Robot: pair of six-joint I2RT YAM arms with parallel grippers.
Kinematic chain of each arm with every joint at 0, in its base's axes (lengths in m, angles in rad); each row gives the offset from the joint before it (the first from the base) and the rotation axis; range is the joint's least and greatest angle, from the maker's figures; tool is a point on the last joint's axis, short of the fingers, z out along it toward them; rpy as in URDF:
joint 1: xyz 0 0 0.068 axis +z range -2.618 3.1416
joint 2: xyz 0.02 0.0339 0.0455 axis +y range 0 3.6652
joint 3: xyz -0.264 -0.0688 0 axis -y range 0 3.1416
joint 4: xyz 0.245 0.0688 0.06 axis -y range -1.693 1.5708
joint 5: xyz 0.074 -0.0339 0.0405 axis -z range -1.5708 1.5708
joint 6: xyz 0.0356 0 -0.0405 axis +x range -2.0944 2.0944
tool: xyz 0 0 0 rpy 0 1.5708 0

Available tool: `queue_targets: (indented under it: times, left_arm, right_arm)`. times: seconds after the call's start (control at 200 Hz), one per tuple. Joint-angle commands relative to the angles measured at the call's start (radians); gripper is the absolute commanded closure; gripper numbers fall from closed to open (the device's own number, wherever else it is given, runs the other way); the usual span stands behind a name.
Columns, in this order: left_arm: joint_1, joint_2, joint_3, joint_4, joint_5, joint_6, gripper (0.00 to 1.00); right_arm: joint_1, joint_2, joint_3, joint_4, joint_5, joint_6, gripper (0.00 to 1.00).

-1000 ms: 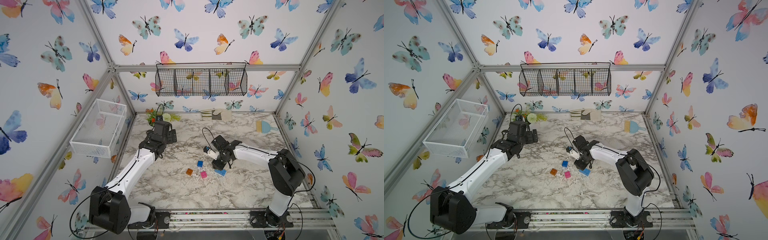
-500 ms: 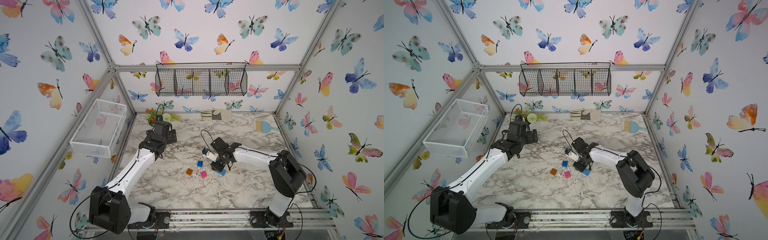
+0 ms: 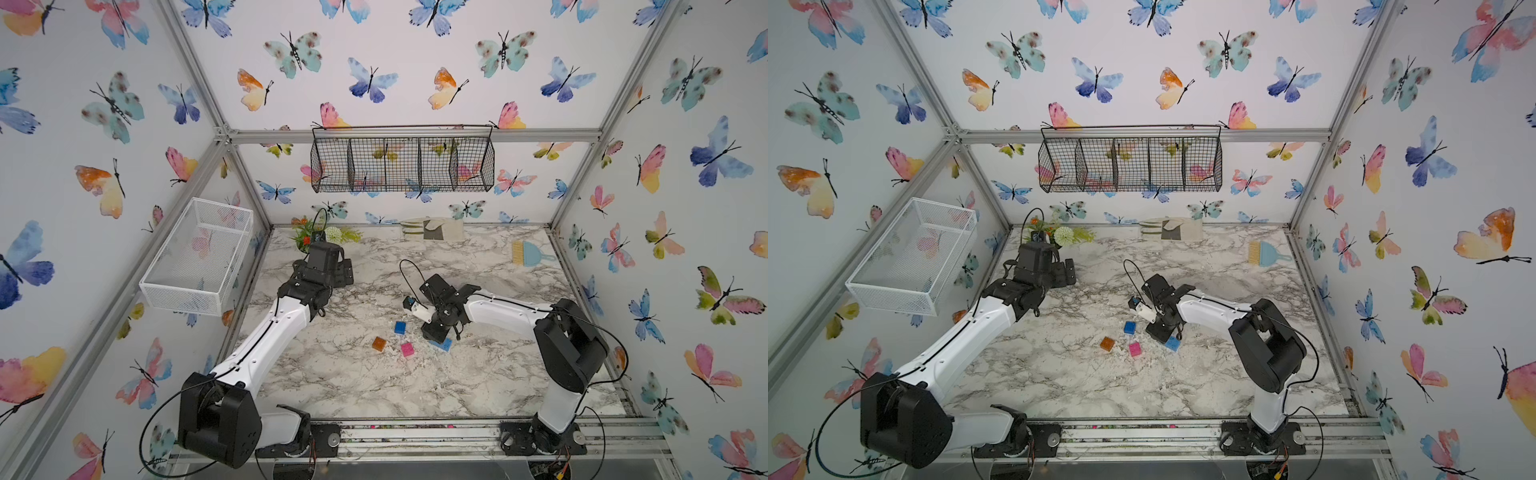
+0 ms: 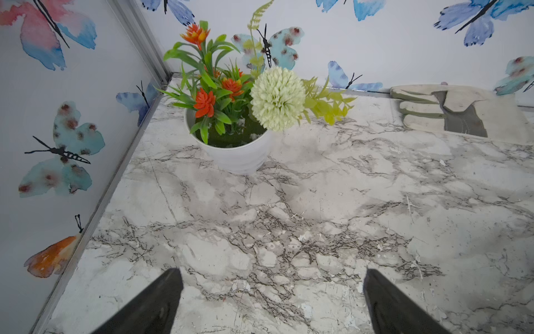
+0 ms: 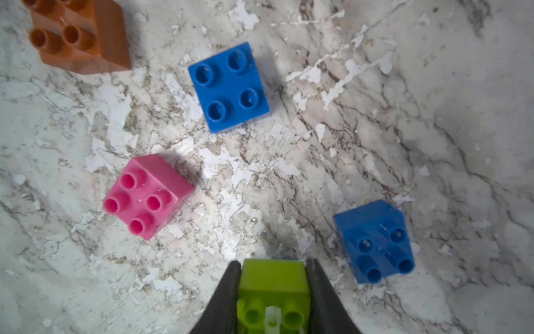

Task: Assemble the letter y with lego
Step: Assemble the lego brick with the lego brick.

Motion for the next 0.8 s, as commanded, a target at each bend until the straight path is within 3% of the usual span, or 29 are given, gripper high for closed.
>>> queue_targets:
  times: [0.0, 0.591, 0.661, 0.791]
  left_arm:
    - [-0.004, -0.01, 0.018, -0.009, -0.008, -0.006, 0.02]
    - [-0.004, -0.006, 0.018, -0.009, -0.012, -0.006, 0.01]
    - [-0.004, -0.005, 0.018, -0.009, -0.011, -0.005, 0.01]
    - [-0.005, -0.001, 0.017, -0.01, -0.017, -0.004, 0.01]
  right_arm:
    - [0.007, 0.063, 0.009, -0.046, -0.04, -0.008, 0.99]
    - [0.007, 0.098, 0.045, -0.04, -0.021, 0.035, 0.99]
    - [0.007, 0.091, 0.072, -0.027, -0.034, 0.038, 0.96]
    - [0.007, 0.083, 0.11, -0.017, -0.066, 0.037, 0.78]
